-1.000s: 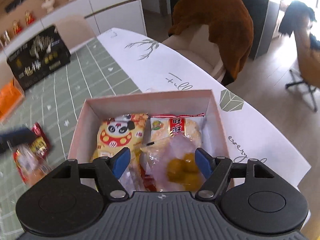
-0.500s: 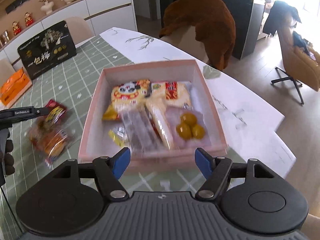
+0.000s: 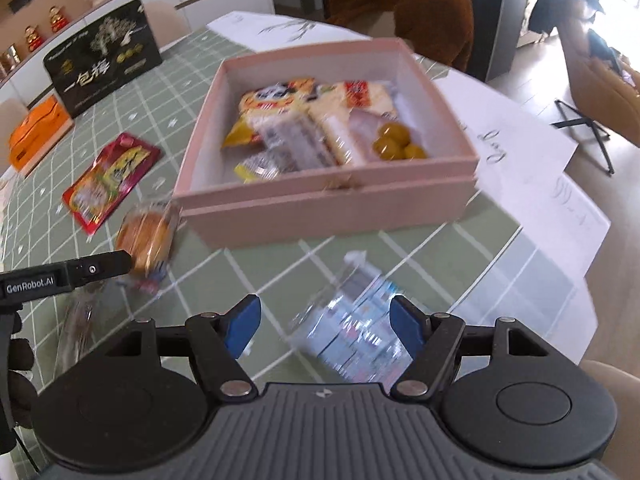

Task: Organize snacks
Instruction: 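Grasp the clear barcode stick packet with the left tool while the right tool grasps the round bun packet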

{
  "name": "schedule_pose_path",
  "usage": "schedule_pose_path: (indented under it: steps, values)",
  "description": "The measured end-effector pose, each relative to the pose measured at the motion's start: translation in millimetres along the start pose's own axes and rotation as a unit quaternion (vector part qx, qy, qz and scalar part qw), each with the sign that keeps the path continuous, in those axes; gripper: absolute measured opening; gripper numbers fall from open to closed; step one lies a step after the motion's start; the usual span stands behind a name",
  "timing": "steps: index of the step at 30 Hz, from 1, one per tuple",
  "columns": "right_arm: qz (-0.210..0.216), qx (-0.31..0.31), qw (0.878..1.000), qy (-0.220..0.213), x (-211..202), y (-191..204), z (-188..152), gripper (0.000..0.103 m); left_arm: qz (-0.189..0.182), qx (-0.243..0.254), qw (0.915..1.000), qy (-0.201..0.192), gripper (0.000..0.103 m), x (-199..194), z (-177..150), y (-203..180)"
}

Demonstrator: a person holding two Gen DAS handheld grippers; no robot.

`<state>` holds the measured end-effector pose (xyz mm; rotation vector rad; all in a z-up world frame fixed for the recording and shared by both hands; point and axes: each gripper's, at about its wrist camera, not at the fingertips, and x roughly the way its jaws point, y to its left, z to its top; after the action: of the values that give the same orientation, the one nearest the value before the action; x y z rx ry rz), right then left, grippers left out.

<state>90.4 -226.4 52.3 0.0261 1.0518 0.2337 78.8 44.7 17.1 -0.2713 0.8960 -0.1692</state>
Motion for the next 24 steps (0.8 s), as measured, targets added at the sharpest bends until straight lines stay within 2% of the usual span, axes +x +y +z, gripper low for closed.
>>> schedule_pose_path:
  steps: [3,5,9,14,16,20,21,23,24]
  values:
    - [0.029,0.005,1.000,0.002,-1.3,8.8,-2.5,0.072,0.043,0.020,0.9988,-0.014,0.041,-29.0,-13.1,-5.8]
    - [0.048,0.000,0.999,0.002,0.4,23.1,-2.8,0.072,0.058,0.028,0.9979,0.000,0.041,-35.6,-22.5,-8.2]
    - [0.068,-0.008,0.998,0.006,12.2,63.5,5.5,0.072,0.077,0.044,0.9958,0.024,0.041,-34.1,-41.3,-8.5]
    - [0.077,0.010,0.997,0.001,22.7,107.0,19.3,0.072,0.082,0.035,0.9957,0.024,0.041,-50.0,-54.2,1.7]
    - [0.064,0.034,0.997,0.012,33.9,120.6,25.8,0.072,0.083,0.033,0.9957,0.024,0.041,-55.1,-56.2,6.9]
    - [0.028,0.057,0.998,0.028,60.3,144.6,35.5,0.072,0.061,0.032,0.9974,0.023,0.041,-61.2,-58.9,11.6]
    - [0.017,0.054,0.998,0.023,63.2,148.7,36.8,0.068,0.058,0.031,0.9976,0.021,0.041,-61.7,-58.9,12.0]
    - [-0.005,0.026,1.000,0.013,62.7,156.7,35.9,0.052,0.049,0.022,0.9983,0.020,0.041,-62.3,-59.0,14.0]
    - [-0.006,0.021,1.000,0.014,59.7,156.5,34.3,0.051,0.045,0.017,0.9987,0.018,0.041,-62.7,-59.2,14.9]
